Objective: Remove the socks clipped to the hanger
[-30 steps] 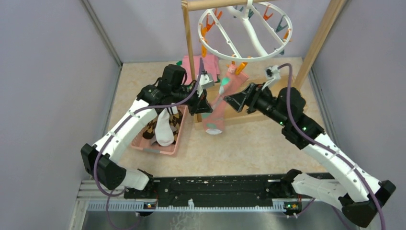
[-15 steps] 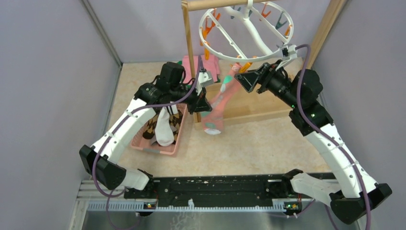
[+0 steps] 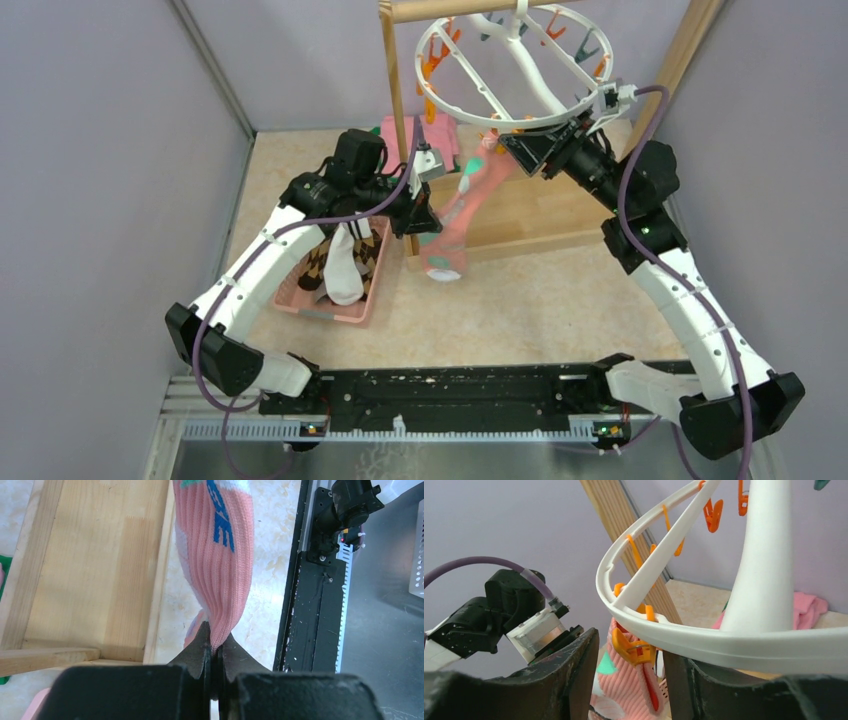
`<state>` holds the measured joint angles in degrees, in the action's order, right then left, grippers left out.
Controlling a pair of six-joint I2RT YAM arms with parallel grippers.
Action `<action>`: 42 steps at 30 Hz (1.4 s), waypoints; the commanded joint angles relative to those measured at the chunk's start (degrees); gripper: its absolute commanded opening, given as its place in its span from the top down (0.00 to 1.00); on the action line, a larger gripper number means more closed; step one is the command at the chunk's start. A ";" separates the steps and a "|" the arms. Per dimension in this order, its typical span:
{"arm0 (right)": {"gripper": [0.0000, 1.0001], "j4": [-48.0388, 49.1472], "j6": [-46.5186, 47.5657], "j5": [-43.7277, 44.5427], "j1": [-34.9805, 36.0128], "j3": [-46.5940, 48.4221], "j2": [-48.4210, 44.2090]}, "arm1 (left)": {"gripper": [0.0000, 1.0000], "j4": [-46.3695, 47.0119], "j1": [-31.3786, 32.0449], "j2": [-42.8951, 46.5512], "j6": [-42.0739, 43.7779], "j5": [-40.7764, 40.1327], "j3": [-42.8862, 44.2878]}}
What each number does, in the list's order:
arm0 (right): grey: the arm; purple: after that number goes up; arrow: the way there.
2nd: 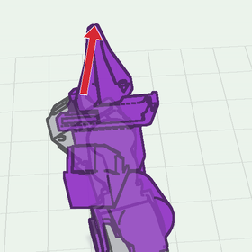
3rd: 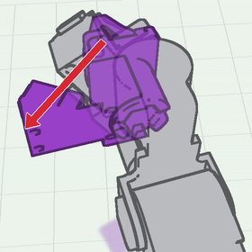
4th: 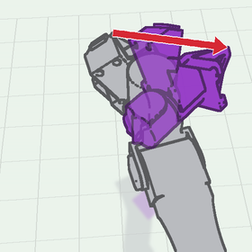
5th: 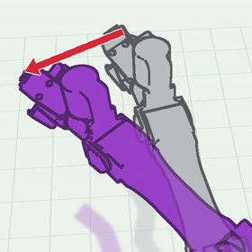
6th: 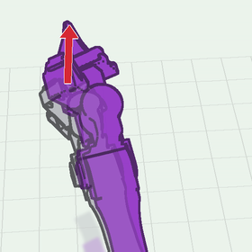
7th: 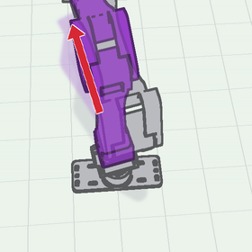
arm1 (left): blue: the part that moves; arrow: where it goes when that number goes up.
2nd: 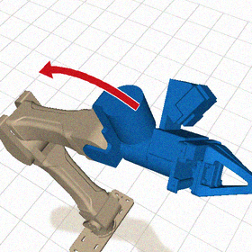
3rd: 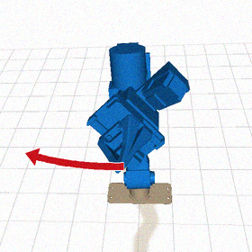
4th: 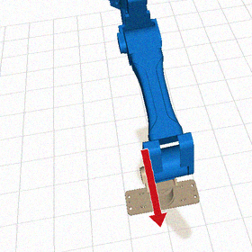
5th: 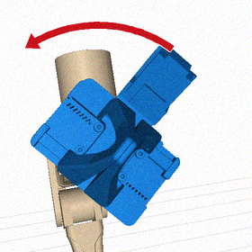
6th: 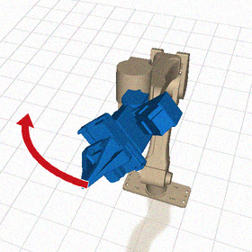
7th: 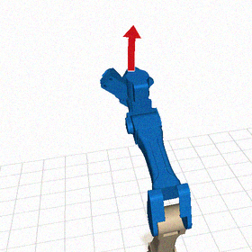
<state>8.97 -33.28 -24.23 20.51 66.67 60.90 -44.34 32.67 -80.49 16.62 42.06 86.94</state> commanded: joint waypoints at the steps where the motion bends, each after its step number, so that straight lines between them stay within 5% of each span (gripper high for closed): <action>1: 0.53 6.37 -1.75 -4.93 -0.76 0.73 1.13 | 1.00 0.75 -0.14 0.62 0.54 0.26 2.26; 8: 0.63 6.47 -2.31 -3.78 -1.47 -0.20 0.36 | 1.00 0.17 -0.13 0.62 1.09 -0.47 2.65; 15: 0.93 6.14 -3.23 -2.22 -1.69 -0.11 0.79 | 1.00 -3.03 -0.17 0.18 2.44 -3.36 3.28; 19: 0.96 4.69 -2.33 -1.26 -2.11 -0.20 0.54 | 1.00 -5.82 -2.59 0.96 3.74 -4.01 2.89; 28: 0.98 -0.70 0.18 3.40 -2.54 0.56 -0.63 | 1.00 -10.99 -26.40 9.44 12.18 1.22 -1.79; 42: 0.89 -7.98 2.72 8.99 -2.58 0.66 -2.63 | 1.00 -6.50 -36.80 14.92 14.69 -12.96 -14.40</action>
<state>2.76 -32.23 -18.41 18.50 66.00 60.10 -52.95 -2.68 -66.78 29.04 32.16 77.76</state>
